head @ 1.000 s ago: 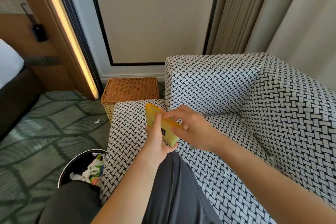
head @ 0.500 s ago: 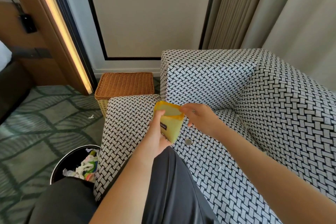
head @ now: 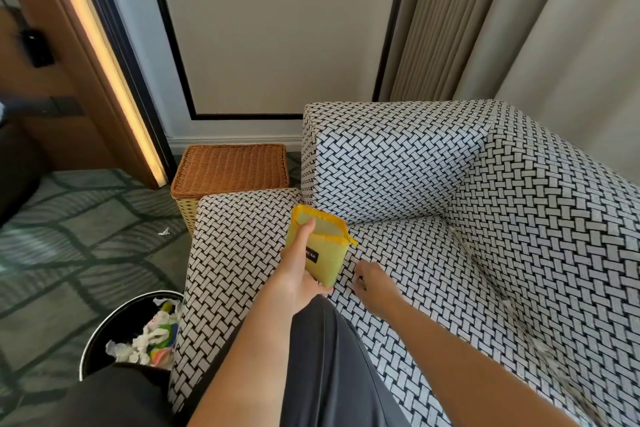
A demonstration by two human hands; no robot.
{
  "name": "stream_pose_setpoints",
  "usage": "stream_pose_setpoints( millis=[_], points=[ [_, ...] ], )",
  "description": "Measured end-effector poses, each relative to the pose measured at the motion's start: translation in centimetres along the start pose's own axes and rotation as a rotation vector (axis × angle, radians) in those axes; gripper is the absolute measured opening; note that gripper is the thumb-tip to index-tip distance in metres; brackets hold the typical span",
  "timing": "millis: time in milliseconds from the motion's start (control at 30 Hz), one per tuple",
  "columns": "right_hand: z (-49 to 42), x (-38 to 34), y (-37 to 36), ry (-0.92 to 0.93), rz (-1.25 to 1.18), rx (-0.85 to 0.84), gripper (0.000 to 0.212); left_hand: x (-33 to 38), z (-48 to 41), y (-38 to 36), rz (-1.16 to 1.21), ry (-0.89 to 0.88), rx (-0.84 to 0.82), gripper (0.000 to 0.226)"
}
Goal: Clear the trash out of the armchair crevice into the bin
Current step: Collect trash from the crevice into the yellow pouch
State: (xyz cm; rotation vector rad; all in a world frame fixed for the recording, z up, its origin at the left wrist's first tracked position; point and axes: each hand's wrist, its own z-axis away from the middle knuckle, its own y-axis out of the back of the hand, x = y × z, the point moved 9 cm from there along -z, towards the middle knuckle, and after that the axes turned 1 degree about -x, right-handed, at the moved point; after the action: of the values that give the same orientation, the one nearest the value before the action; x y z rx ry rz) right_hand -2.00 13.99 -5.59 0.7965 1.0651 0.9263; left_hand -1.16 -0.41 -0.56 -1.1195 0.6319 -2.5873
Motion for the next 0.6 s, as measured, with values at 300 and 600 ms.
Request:
stream_pose_setpoints(
  millis=[300,600],
  points=[
    [0.8,-0.3,2.7,0.029,-0.214,0.136,0.014,0.0,-0.2,0.3,-0.012,-0.027,0.018,0.097],
    [4.7,-9.0,14.9,0.388,-0.788,0.337,0.009,0.1,0.2,0.1,-0.018,-0.040,-0.002,0.079]
  ],
)
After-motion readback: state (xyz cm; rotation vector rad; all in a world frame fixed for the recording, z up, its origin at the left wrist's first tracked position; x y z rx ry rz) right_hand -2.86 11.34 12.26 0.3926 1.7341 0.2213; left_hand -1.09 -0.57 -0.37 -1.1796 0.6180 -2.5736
